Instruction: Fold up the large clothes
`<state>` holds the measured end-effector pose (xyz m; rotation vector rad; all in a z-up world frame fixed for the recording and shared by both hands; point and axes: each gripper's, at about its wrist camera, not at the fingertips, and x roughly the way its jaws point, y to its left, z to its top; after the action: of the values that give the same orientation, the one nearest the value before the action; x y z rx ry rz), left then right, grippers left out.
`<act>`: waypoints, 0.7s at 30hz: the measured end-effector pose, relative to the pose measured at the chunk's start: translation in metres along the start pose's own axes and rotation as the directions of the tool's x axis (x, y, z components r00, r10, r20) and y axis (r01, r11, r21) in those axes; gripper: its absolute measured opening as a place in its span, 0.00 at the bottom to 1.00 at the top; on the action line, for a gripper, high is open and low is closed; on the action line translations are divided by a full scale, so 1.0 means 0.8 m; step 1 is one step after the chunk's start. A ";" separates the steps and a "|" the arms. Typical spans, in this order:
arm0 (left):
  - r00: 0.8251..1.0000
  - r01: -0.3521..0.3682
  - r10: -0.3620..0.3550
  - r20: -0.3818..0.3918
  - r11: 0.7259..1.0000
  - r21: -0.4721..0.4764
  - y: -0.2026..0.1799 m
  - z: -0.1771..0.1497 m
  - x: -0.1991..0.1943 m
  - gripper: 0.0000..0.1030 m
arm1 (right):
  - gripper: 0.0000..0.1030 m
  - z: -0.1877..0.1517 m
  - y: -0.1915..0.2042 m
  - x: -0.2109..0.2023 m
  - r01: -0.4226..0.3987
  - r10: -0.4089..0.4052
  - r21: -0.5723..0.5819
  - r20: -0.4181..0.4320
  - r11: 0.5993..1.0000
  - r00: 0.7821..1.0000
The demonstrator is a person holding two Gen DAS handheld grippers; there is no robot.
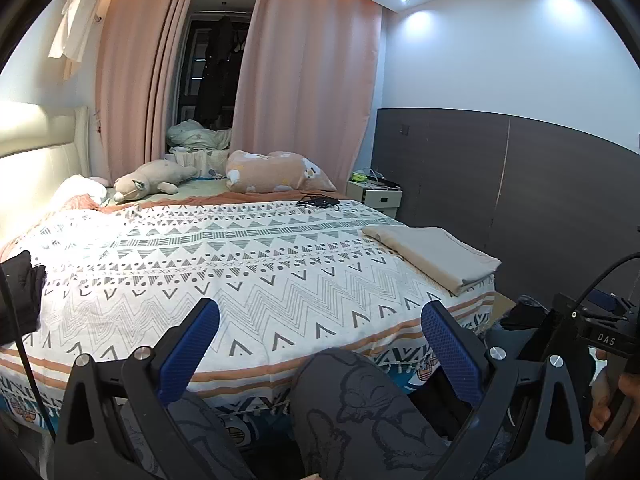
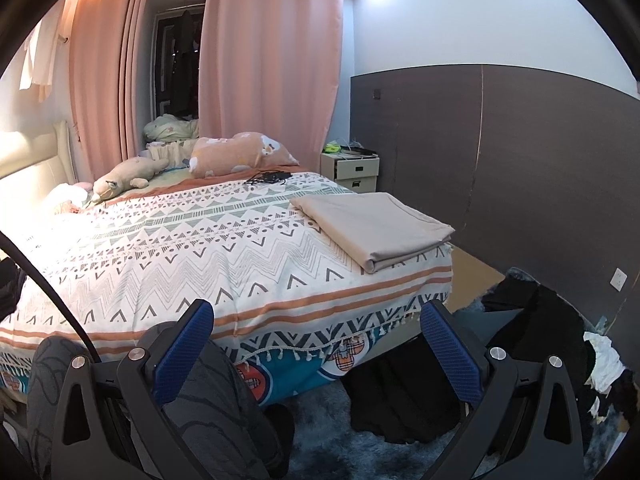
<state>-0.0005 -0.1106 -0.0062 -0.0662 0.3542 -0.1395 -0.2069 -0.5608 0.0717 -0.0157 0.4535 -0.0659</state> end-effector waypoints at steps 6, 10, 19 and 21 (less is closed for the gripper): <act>1.000 -0.003 0.003 0.003 1.000 0.000 0.002 0.001 -0.002 1.00 | 1.00 -0.003 -0.001 0.000 -0.002 0.002 0.004 0.000 1.000 1.000; 1.000 -0.007 0.007 0.004 1.000 0.003 0.003 0.001 -0.002 1.00 | 1.00 -0.002 -0.001 -0.001 -0.001 0.001 0.005 0.000 1.000 1.000; 0.999 -0.049 0.049 0.014 0.999 0.012 0.000 0.003 -0.004 1.00 | 1.00 -0.003 -0.004 0.001 -0.004 0.004 0.007 0.002 1.000 1.000; 0.999 -0.051 0.050 0.016 0.999 0.015 0.000 0.003 -0.005 1.00 | 1.00 -0.003 -0.005 0.001 -0.005 0.005 0.007 0.001 1.000 1.000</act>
<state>-0.0033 -0.1099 -0.0030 -0.0434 0.3385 -0.0916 -0.2076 -0.5645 0.0695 -0.0078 0.4522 -0.0630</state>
